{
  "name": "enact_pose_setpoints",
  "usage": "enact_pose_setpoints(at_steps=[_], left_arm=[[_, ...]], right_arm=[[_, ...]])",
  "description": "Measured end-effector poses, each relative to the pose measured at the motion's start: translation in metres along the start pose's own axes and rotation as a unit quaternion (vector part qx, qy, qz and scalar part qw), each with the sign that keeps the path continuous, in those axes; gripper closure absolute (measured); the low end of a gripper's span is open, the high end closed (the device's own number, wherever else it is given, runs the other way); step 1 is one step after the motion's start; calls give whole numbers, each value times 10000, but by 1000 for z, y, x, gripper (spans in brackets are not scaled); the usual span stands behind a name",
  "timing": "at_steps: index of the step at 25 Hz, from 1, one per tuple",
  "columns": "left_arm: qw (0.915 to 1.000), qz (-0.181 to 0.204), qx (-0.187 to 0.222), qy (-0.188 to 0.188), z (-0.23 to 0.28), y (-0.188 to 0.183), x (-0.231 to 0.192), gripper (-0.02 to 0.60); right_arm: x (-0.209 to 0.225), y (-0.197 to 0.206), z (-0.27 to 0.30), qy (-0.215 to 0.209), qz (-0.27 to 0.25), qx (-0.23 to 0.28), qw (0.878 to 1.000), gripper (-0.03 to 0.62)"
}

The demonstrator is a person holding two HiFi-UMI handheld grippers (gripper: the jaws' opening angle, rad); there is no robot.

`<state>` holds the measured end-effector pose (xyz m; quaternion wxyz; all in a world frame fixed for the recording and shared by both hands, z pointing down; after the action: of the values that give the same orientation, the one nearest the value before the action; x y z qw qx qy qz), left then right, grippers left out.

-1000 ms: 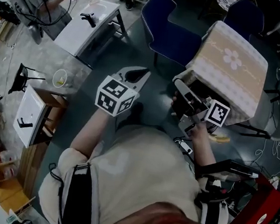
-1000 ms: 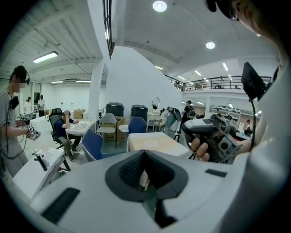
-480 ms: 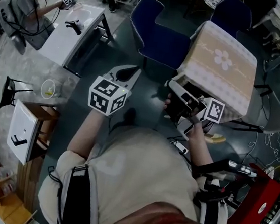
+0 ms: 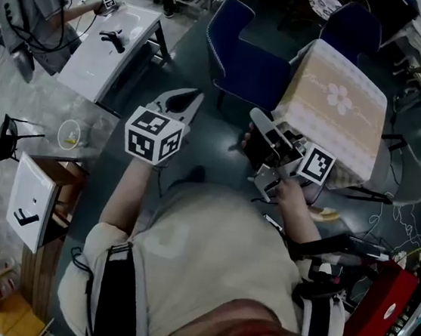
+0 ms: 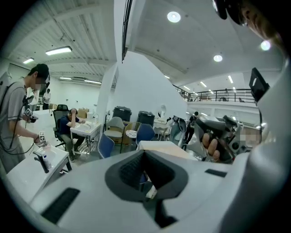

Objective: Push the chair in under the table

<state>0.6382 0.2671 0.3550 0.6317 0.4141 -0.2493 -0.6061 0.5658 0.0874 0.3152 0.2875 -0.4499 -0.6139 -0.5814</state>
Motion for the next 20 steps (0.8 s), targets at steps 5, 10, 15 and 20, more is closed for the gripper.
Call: enact_pose_setpoints(at_steps=[5,10,15,20], left_arm=[[9999,-53,54,122,0,0,-23,575],[9996,-72,115,237,0,-4,-46,575],[9996,-130,113,222,-4,-5,-67,575],[9995,-260,113,116,-11,-1,-80,575]], right_arm=[[-4,-4,35,-167,-175,-352,9991,583],[-9,-5,71,-841,123,-817,9930,583],[-10,-6,99,-1305,242,-941,9867,583],[-8,1,118,-1457,232,-967,9843,583]])
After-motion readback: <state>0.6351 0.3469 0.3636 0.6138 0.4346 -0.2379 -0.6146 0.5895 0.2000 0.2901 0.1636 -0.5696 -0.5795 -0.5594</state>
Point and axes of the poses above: the fingertips, and each gripper's own axes: z forward along the fingers, x to its right, y out of its underside, the point moved 6 cm from there along -z, backward along the fingers, and after that the axes turned 12 degrees about -x, right-handed, at the moved point
